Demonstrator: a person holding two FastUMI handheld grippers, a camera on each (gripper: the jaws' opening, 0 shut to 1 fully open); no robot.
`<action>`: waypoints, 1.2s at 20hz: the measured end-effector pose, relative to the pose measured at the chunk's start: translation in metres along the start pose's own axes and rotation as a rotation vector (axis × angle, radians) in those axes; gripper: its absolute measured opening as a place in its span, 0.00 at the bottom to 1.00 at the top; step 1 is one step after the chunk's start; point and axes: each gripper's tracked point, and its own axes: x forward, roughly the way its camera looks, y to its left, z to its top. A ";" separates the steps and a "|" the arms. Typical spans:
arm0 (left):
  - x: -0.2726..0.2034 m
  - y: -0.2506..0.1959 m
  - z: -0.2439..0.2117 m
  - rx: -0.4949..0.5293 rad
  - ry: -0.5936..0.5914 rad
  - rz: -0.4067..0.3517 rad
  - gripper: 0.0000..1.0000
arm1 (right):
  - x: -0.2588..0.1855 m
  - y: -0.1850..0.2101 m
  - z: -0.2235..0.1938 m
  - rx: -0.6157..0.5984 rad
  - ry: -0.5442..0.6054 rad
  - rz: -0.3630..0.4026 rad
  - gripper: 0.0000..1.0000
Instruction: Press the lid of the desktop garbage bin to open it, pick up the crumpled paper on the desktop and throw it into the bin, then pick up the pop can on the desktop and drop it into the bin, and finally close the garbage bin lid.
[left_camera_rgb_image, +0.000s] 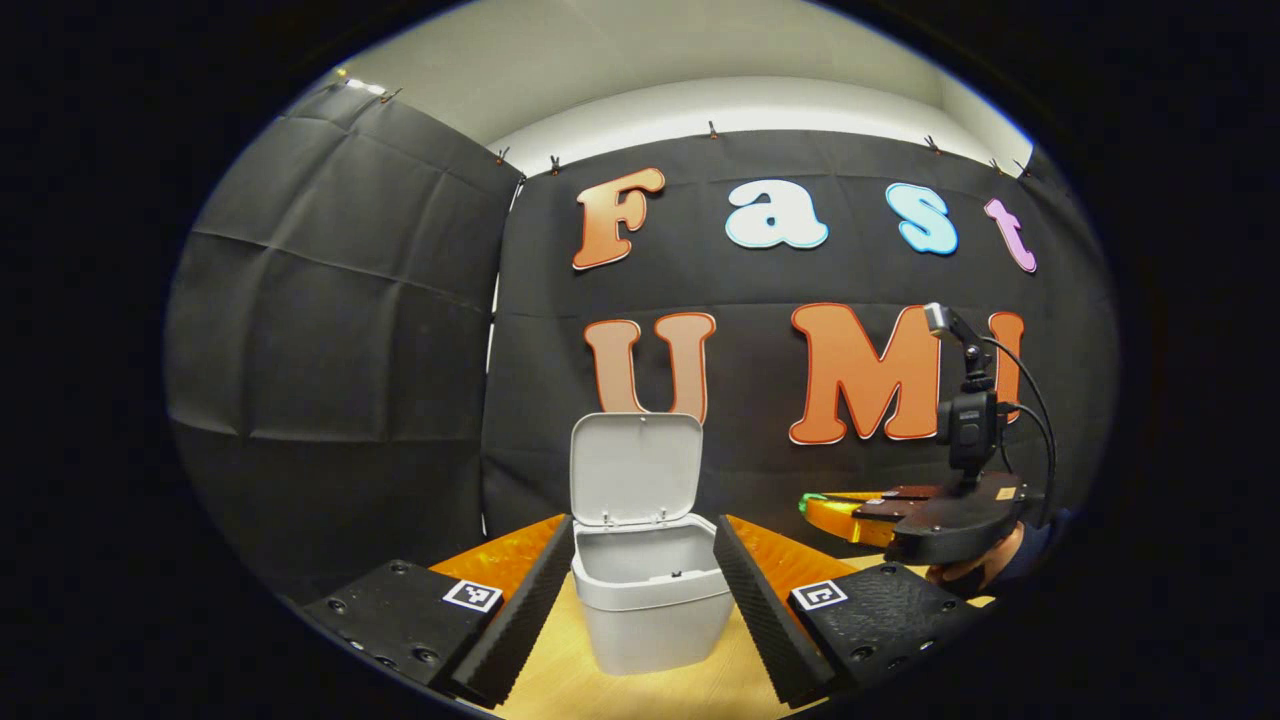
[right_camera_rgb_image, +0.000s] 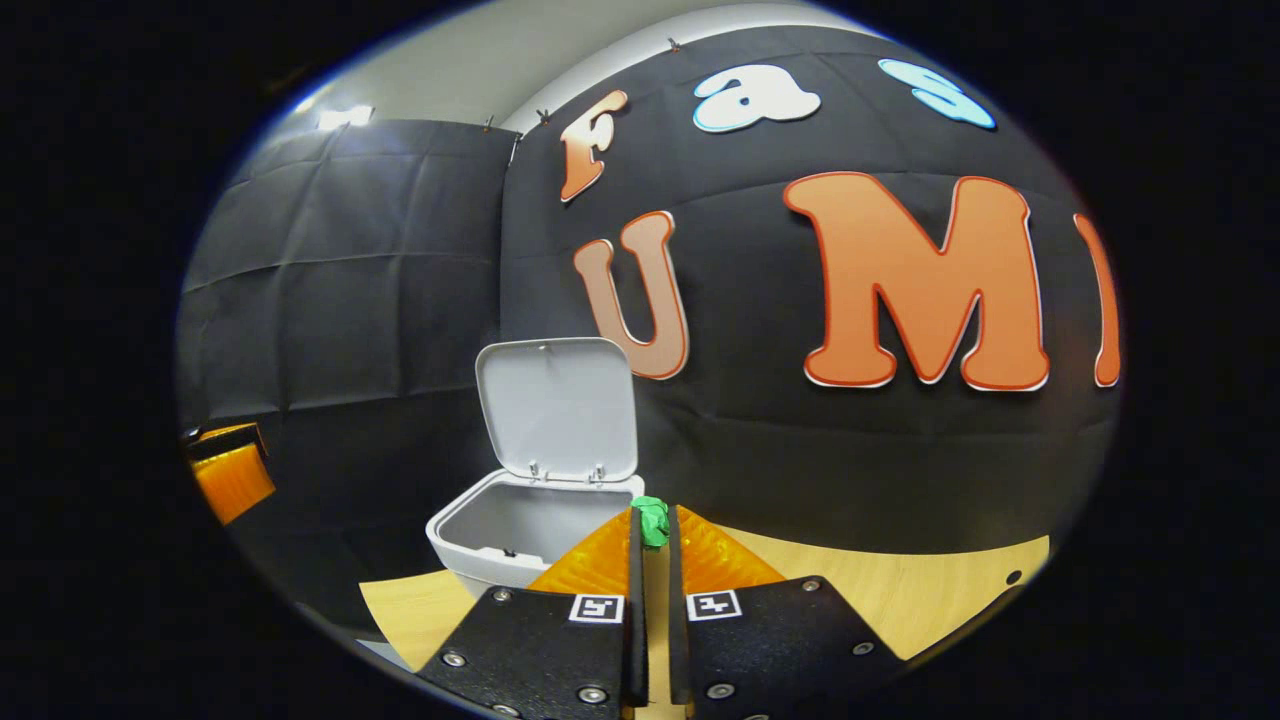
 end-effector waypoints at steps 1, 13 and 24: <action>-0.002 0.006 0.000 0.002 -0.001 0.011 0.89 | 0.009 0.009 0.003 0.005 -0.005 0.016 0.08; -0.010 0.063 -0.013 -0.007 0.022 0.118 0.94 | 0.088 0.072 -0.020 -0.023 0.031 0.060 0.09; 0.013 0.013 -0.024 -0.036 0.033 -0.001 0.94 | 0.057 0.021 -0.008 -0.043 -0.019 -0.029 0.75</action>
